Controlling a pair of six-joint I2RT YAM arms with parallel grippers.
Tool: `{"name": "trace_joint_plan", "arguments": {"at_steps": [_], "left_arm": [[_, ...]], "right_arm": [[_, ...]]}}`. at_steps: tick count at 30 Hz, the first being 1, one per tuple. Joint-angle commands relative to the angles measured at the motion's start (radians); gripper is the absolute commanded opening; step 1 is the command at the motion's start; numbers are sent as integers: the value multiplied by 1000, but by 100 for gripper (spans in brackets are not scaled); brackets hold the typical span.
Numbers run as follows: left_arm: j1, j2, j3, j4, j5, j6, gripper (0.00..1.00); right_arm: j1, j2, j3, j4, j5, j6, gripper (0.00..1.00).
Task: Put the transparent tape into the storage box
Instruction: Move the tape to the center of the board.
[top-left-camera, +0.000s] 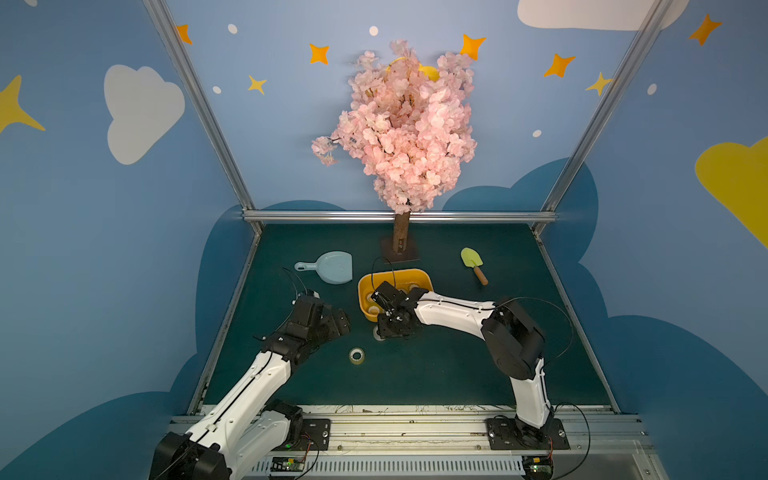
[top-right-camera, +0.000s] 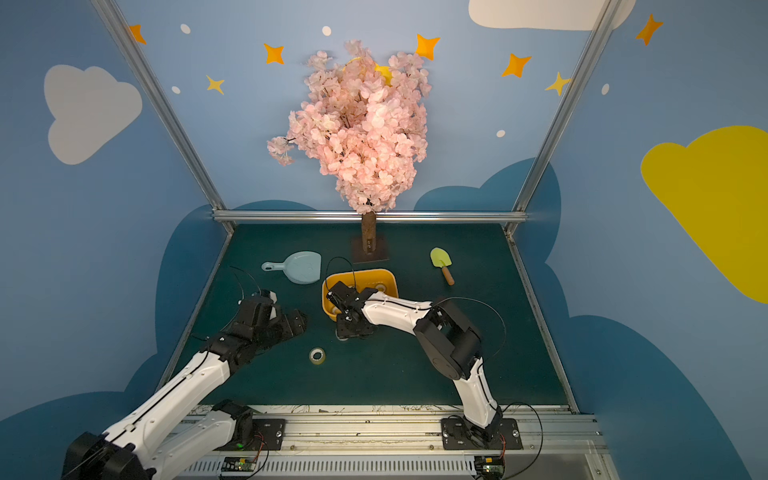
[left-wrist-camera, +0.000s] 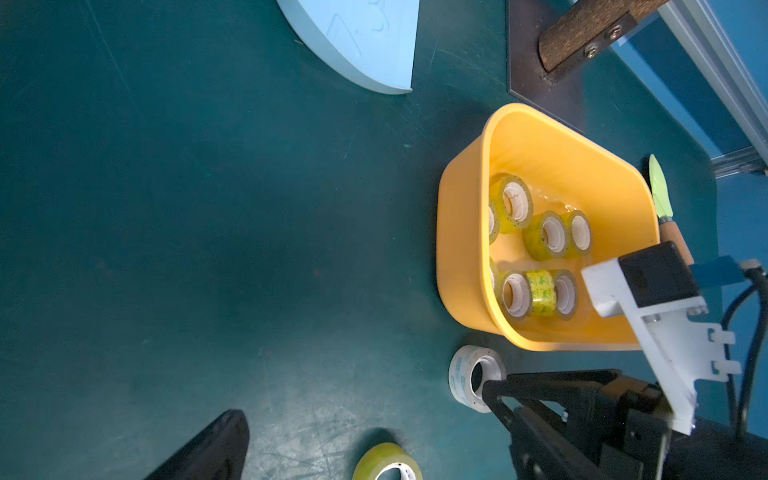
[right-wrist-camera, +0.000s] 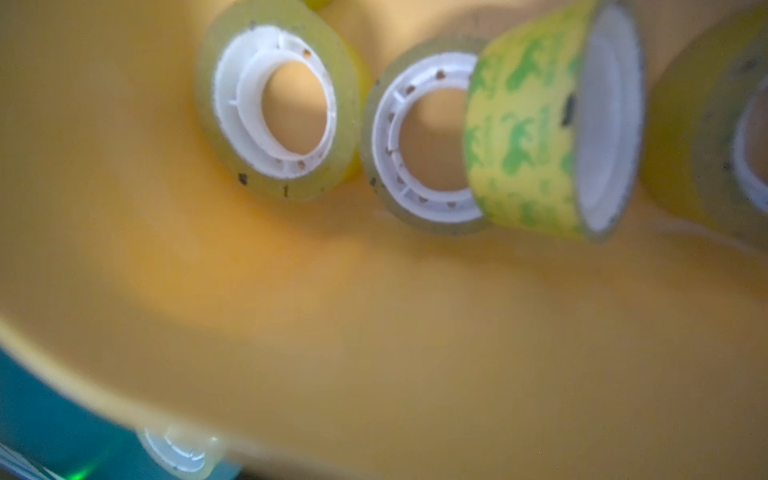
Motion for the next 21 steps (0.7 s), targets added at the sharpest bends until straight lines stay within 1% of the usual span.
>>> {"name": "trace_joint_plan", "arguments": {"at_steps": [1,6,13,17,21], "left_arm": [[4,-7,2,-16,15,14,100],[4,-7,2,-14,27,5,100],[4,-23,-4,-18,40,-13,100],[4,-28,-5,-18,46,-19,100],[4,-30,-7,-21,48,-20,100]], "right_arm": [[5,-48,-34,-109,35,7,46],[5,-119,-130,-129,50,6,45],[5,-278,-305,-122,65,21,45],[4,-351,-368,-110,69,29,45],[3,-390,-393,-85,60,14,45]]}}
